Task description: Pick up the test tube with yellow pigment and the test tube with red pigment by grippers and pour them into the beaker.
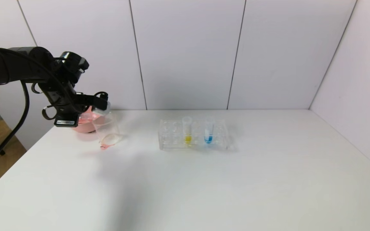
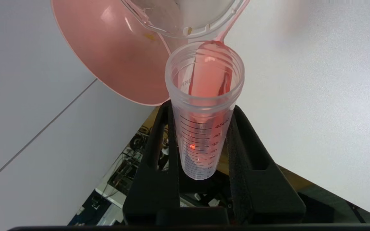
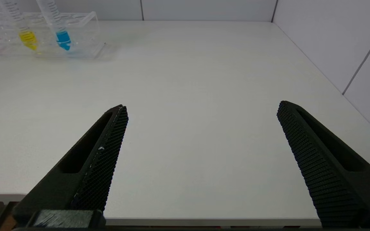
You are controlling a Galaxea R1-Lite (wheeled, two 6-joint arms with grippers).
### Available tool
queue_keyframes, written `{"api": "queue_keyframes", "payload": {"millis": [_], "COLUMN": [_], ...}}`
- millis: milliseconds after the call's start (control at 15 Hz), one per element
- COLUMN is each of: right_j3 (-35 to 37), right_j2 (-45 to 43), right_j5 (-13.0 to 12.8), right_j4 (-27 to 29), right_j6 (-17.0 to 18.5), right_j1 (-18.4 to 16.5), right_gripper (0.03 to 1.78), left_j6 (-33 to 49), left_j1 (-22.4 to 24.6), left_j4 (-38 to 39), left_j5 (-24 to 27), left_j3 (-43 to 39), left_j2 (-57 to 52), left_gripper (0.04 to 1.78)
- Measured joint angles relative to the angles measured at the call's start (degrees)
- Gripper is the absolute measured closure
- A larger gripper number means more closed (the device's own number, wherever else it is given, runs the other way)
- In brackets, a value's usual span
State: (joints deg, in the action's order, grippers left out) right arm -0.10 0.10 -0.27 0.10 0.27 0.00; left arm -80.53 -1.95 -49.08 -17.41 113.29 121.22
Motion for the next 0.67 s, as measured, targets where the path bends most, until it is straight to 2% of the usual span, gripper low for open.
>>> {"api": "queue_keyframes", "payload": {"millis": [467, 667], "right_j3": [0.0, 0.0], "right_j2": [0.0, 0.0], "right_j5": [0.0, 0.0], "right_j4": [0.0, 0.0], "right_j6": [0.0, 0.0], "right_j1": [0.0, 0.0], "right_gripper": [0.11, 0.11], "left_j6": [1.1, 2.6], "left_j1": [-0.4, -1.0], "left_j4": [0.4, 0.4], "left_j5": [-0.5, -2.3], "left_j3": [0.0, 0.0], "left_j2": [0.2, 0.5], "left_gripper": [1.37, 1.37]}}
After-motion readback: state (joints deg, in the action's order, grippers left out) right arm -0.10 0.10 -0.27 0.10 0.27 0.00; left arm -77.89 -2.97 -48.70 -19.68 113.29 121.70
